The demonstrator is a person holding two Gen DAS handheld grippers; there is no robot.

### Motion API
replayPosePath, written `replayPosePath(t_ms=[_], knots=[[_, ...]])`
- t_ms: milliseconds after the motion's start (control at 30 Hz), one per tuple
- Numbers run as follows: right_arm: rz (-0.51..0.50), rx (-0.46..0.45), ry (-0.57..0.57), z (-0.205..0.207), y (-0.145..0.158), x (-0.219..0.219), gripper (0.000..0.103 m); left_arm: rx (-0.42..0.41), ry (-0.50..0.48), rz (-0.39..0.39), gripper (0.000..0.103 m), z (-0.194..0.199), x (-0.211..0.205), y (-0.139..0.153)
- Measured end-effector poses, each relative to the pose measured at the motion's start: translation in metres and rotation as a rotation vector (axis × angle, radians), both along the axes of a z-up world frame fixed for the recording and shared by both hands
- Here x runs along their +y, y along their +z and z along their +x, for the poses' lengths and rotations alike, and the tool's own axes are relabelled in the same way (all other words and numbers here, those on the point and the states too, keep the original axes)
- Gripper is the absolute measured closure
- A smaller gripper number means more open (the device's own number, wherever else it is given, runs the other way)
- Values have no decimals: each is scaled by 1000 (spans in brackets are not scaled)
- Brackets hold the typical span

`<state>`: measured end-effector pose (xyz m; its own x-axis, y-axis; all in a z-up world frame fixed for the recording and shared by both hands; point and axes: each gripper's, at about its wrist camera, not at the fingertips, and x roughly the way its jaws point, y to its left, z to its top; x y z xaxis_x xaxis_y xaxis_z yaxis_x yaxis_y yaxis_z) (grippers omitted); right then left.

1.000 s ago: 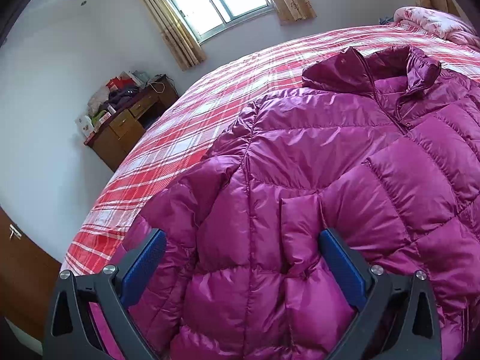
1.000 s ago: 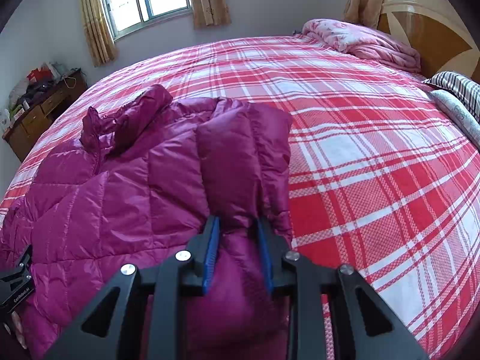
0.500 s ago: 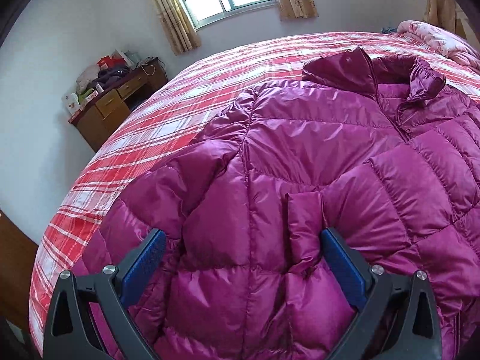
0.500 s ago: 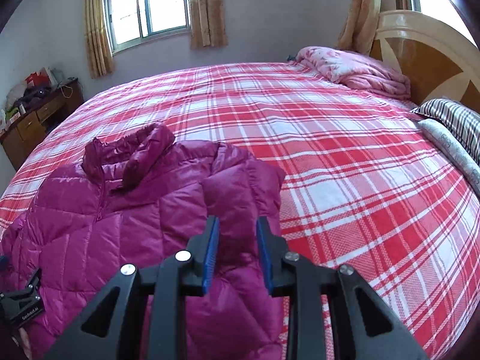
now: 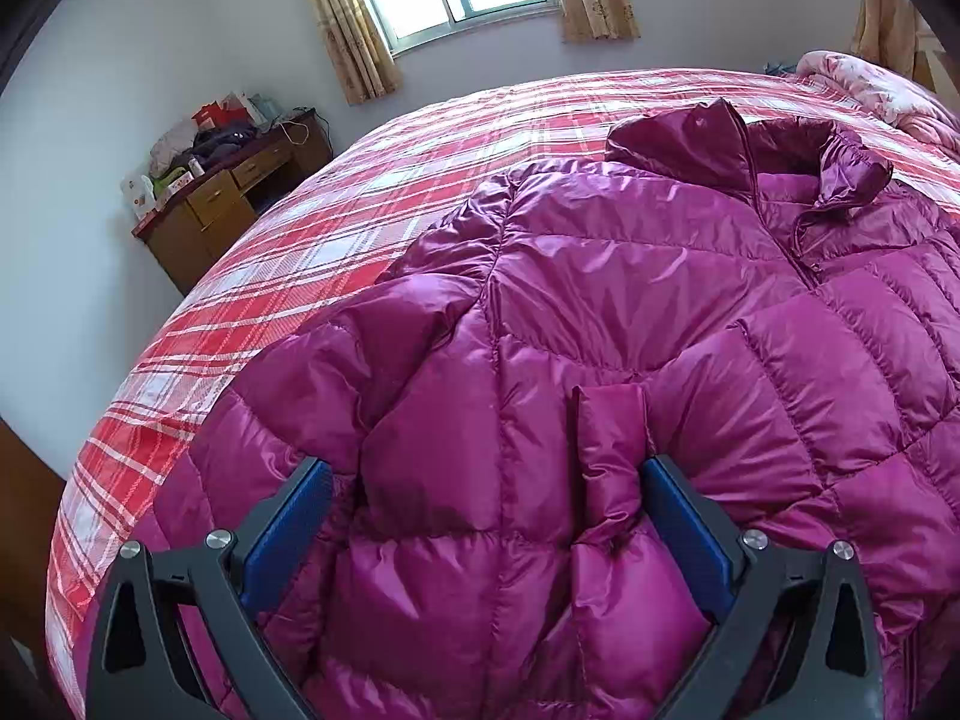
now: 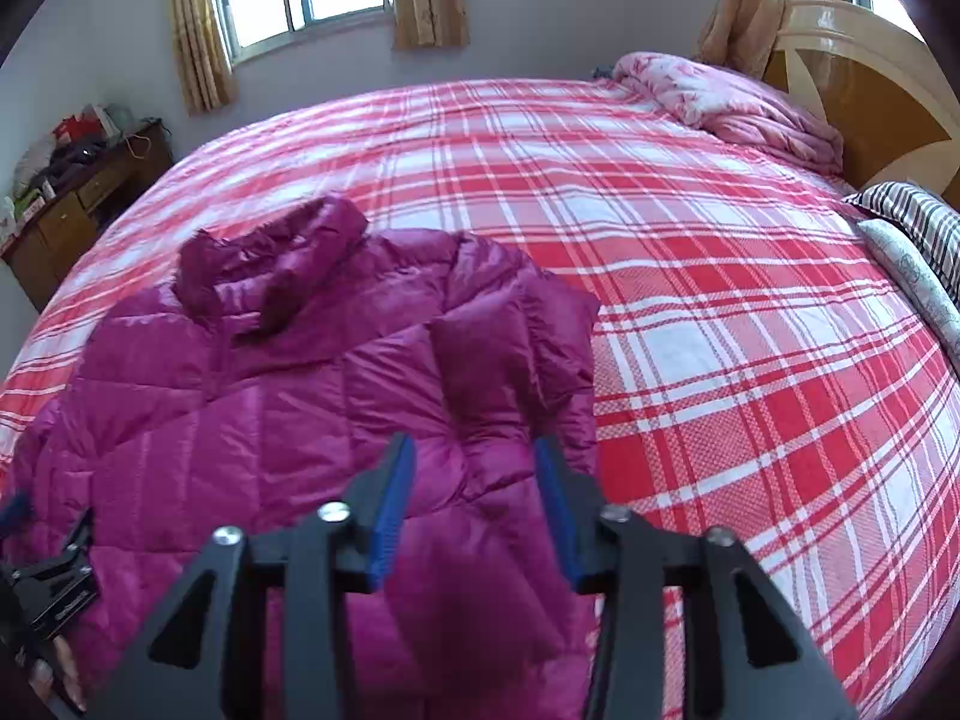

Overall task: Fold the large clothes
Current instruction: 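Lower the sleeve onto the jacket front and open the right tool, then grasp the other sleeve cuff with the left tool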

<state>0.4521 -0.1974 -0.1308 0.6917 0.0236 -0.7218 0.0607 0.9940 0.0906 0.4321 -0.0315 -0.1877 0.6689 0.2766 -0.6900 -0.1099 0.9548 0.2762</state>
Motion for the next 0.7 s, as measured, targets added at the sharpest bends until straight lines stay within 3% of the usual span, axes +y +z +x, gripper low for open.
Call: replayPosePath(t_ms=[133,333,700], knots=[[-6,3,53,-16,-11,31,39,2,-1,-5,1,0,1,0],[-81,59,63,-11,-58,49,39,5,-3,-28,1,1,3,0],[-150,56,57,-12,-61,59,38,7,-10,-47,1,0,5,7]])
